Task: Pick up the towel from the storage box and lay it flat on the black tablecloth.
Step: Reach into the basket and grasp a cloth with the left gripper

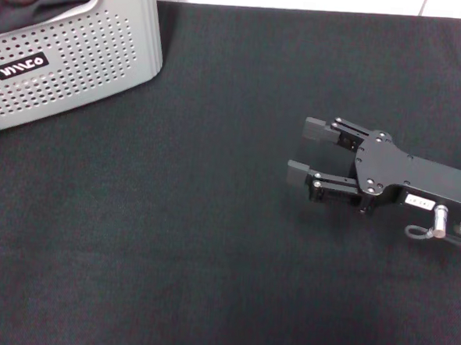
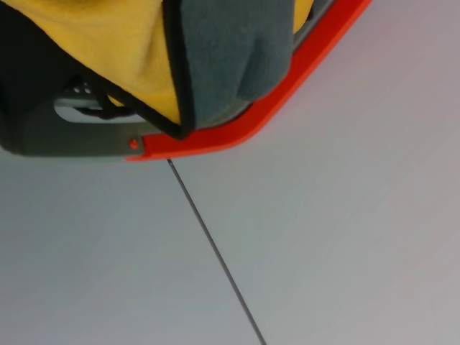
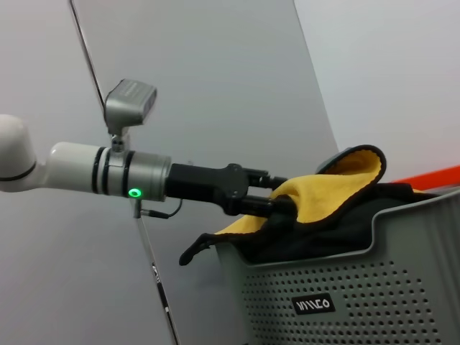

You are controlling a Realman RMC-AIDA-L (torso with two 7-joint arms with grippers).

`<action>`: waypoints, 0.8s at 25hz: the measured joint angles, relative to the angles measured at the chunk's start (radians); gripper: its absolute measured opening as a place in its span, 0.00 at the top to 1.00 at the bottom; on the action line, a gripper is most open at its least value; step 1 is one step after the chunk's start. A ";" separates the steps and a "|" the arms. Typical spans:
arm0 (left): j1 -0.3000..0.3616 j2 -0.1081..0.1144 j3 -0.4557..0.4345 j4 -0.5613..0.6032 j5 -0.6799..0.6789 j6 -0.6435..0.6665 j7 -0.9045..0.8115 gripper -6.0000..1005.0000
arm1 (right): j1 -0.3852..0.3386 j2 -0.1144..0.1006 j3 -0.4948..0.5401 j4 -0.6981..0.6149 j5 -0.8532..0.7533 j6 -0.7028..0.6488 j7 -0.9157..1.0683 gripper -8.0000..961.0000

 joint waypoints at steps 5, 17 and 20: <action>0.047 -0.002 0.011 0.054 0.000 -0.002 -0.003 0.35 | 0.003 0.000 0.001 0.000 0.000 0.010 -0.003 0.11; 0.030 -0.002 0.029 0.000 0.001 -0.066 0.025 0.58 | -0.007 0.008 0.000 0.000 0.000 0.017 -0.024 0.11; 0.039 -0.003 0.065 -0.006 -0.001 -0.114 0.026 0.64 | -0.023 0.009 0.000 0.000 0.001 0.015 -0.025 0.11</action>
